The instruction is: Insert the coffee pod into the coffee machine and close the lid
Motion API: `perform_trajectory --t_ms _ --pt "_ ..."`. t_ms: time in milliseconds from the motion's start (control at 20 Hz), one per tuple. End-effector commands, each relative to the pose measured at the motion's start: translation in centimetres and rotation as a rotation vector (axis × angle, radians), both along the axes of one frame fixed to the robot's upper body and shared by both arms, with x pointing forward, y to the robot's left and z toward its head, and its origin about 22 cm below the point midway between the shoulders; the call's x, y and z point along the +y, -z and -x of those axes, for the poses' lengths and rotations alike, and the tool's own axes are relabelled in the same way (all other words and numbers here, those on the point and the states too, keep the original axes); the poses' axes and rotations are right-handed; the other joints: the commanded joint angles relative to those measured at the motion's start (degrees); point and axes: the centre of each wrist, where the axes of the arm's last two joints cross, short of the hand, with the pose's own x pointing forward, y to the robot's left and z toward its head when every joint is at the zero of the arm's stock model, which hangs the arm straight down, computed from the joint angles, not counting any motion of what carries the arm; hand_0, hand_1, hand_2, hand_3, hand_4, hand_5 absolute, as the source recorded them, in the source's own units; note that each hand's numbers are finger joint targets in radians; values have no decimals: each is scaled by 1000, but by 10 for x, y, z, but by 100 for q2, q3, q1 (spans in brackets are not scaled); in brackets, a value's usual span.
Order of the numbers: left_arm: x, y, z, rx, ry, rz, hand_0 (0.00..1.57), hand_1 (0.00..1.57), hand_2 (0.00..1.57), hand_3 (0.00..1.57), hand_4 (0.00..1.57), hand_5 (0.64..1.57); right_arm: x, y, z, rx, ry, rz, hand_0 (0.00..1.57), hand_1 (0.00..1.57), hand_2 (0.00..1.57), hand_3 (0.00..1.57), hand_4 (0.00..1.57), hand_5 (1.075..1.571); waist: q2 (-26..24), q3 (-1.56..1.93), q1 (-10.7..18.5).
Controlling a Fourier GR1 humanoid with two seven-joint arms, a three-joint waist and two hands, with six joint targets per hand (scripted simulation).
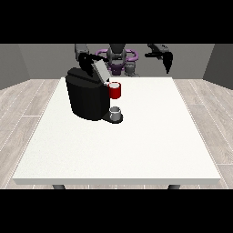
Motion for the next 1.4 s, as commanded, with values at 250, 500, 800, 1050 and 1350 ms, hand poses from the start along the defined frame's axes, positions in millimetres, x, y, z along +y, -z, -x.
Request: perform_trajectory --t_ms 250,500,800,1050,1350 --pt "13 -12 -9 -48 -16 -22 0 0 0 0 0 1571 34 -4 -11 -42 -26 24 0 0 0 0 0 1571 348 21 63" --pt "12 8 15 43 -21 -32 0 0 0 0 0 1571 19 10 -6 32 -40 62 0 0 0 0 182 1571 -98 22 148" --pt "8 -3 -2 12 -41 -19 0 0 0 0 158 1571 44 -28 -23 -61 -94 118 0 0 0 0 61 1571 156 22 132" --pt "6 -5 -9 3 -23 -13 0 0 0 0 121 1571 69 -52 -31 -84 -102 140 0 0 0 0 124 1571 208 21 138" --pt "7 1 -5 -7 -57 18 0 0 0 0 0 1571 74 -35 -23 -102 -162 128 0 0 0 0 125 1571 79 21 -72"
